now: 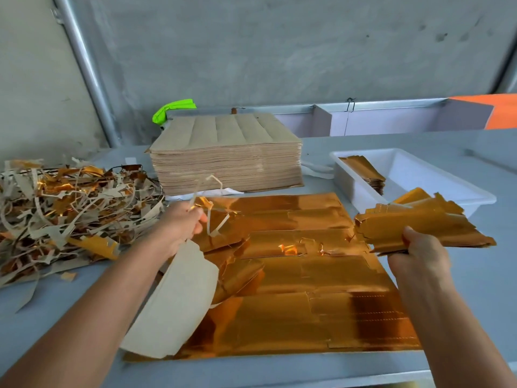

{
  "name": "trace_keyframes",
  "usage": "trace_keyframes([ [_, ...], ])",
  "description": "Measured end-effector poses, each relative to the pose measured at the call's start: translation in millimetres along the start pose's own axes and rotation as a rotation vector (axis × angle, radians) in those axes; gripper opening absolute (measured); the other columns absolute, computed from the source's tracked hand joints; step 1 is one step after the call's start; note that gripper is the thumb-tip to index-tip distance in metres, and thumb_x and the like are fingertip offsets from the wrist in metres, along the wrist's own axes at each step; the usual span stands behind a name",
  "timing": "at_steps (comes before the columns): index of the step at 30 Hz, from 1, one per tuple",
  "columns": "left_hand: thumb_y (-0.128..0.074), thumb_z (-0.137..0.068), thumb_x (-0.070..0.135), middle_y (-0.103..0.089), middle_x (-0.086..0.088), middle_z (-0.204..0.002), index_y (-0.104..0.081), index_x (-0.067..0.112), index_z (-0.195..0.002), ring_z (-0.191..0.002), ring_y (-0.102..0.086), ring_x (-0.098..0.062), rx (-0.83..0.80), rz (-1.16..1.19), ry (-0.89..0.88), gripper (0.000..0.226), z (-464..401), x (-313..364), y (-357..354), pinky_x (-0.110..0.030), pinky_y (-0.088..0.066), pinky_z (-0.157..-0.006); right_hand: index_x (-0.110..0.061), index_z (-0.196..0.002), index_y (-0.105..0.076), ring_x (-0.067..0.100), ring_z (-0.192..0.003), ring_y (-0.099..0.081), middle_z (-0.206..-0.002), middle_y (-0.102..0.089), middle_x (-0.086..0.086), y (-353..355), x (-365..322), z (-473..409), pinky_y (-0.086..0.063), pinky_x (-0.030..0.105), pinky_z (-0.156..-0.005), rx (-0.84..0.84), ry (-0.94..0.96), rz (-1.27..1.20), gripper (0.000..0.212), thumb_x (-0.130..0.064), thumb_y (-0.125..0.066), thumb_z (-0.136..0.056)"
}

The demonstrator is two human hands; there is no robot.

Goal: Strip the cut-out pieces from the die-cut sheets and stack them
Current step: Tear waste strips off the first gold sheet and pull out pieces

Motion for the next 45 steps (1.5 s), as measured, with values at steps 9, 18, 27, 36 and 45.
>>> trace_keyframes([
  [9, -0.048, -0.097, 0.027, -0.062, -0.003, -0.076, -0.064, 0.011, -0.090, -0.047, -0.046, -0.004, -0.099, 0.355, -0.075, 0.024, 19.7, 43.6, -21.4, -0.013, -0.037, -0.039, -0.009, -0.138, -0.042, 0.028, -0.091, -0.061, -0.122, -0.061, 0.010, -33.6, 14.1, 15.0, -0.046, 0.054, -0.095, -0.254, -0.048, -0.028, 0.050, -0.011, -0.059, -0.091],
  [18, -0.064, -0.071, 0.045, -0.047, 0.008, -0.057, -0.055, 0.024, -0.100, -0.040, -0.036, 0.000, -0.822, 0.293, -0.366, 0.037, 64.6, 70.3, -120.0, -0.013, -0.033, -0.041, -0.011, -0.102, -0.057, 0.025, -0.069, -0.072, -0.079, -0.074, 0.007, -75.8, 15.1, 37.4, -0.055, 0.038, -0.046, -0.555, -0.080, 0.067, 0.019, -0.001, -0.059, -0.086],
  [27, -0.047, -0.097, 0.027, -0.039, 0.011, -0.050, -0.061, 0.009, -0.084, -0.044, -0.034, -0.005, -0.528, 0.405, -0.272, 0.026, 29.8, 43.5, -94.0, -0.014, -0.033, -0.042, -0.018, -0.122, -0.051, 0.026, -0.090, -0.066, -0.107, -0.069, 0.006, -55.9, -6.1, 17.3, -0.055, 0.047, -0.071, -0.474, 0.040, 0.117, 0.038, -0.005, -0.061, -0.088],
  [36, -0.043, -0.099, 0.030, -0.063, -0.004, -0.077, -0.063, 0.008, -0.091, -0.061, -0.057, -0.009, -0.258, 0.702, -0.090, 0.031, 23.9, 41.3, -77.9, -0.018, -0.044, -0.047, -0.027, -0.117, -0.046, 0.018, -0.080, -0.060, -0.095, -0.061, -0.007, -52.5, 16.8, 47.5, -0.051, 0.036, -0.059, -0.507, 0.108, 0.302, 0.032, -0.009, -0.055, -0.093],
  [45, -0.043, -0.099, 0.036, -0.063, 0.005, -0.081, -0.058, 0.020, -0.072, -0.075, -0.056, -0.010, 0.055, 0.770, -0.051, 0.035, 51.6, 46.3, -109.0, -0.022, -0.042, -0.061, -0.025, -0.099, -0.066, 0.018, -0.091, -0.066, -0.078, -0.073, -0.008, -63.3, 91.1, 111.6, -0.051, 0.040, -0.081, -0.654, -0.080, 0.420, 0.022, -0.022, -0.045, -0.100],
])
Point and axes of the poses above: each hand's wrist, its own z-axis away from the middle knuckle, its own y-axis out of the back of the hand, x = y × z, the point moved 7 cm from there along -z, towards the middle knuckle
